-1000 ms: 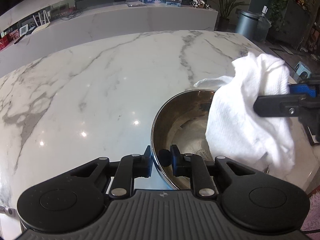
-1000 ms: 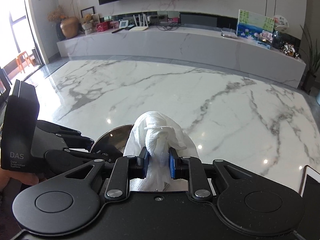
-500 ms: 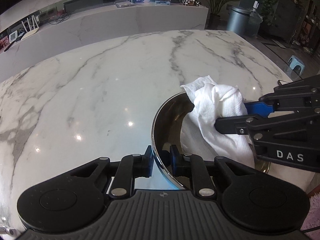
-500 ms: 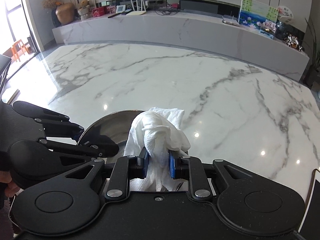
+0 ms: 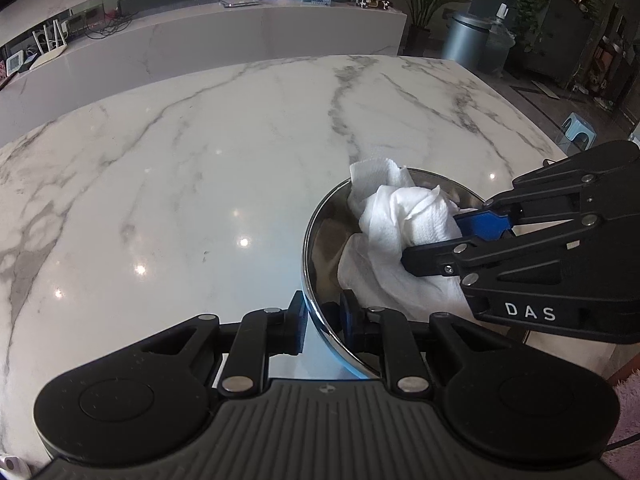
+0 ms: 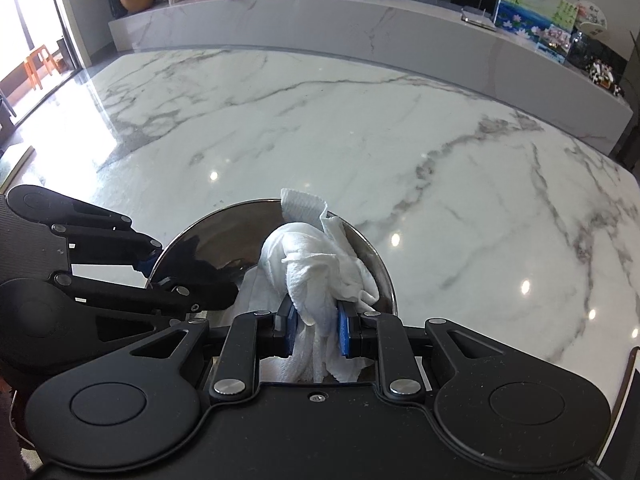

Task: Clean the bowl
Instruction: 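Wipe the bowl interior with the right-held cloth while the left tool steadies the bowl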

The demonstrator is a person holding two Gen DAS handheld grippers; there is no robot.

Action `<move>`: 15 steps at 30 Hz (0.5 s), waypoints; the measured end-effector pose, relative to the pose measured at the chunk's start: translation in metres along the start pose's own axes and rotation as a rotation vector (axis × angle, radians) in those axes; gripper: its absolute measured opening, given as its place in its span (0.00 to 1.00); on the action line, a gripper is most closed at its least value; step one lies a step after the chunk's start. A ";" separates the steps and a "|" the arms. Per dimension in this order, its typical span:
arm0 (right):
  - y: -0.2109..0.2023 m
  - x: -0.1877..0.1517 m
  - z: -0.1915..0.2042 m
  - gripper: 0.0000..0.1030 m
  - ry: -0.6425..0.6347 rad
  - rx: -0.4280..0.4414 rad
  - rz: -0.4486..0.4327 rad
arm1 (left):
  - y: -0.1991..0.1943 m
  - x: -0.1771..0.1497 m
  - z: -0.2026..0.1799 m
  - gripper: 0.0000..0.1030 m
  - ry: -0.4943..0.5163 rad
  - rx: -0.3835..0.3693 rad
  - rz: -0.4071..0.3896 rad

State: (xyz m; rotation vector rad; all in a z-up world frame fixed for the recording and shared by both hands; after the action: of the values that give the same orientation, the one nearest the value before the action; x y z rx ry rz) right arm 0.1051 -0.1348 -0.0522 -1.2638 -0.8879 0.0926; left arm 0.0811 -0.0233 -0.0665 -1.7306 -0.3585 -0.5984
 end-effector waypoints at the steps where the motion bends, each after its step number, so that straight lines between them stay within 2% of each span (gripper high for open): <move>1: 0.001 0.000 0.001 0.17 -0.007 0.001 0.007 | 0.000 0.000 0.000 0.16 0.001 0.000 0.001; 6: 0.005 0.002 0.005 0.17 -0.049 0.026 0.052 | 0.000 0.000 0.001 0.16 0.003 -0.004 0.008; 15: 0.007 0.002 0.015 0.18 -0.147 0.135 0.146 | -0.001 -0.002 0.004 0.15 -0.004 -0.006 0.017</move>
State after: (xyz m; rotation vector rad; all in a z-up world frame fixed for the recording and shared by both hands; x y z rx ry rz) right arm 0.0999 -0.1195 -0.0564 -1.2049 -0.8984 0.3598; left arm 0.0797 -0.0187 -0.0670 -1.7392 -0.3447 -0.5851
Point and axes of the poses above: each gripper's, at about its wrist camera, not at the fingertips, and y roughly the way its jaws point, z to its left, x to its top, the point moved 5 cm from there along y, roughly the way its jaws point, and after that the axes turned 4 degrees about -y, right-handed, at the moved point
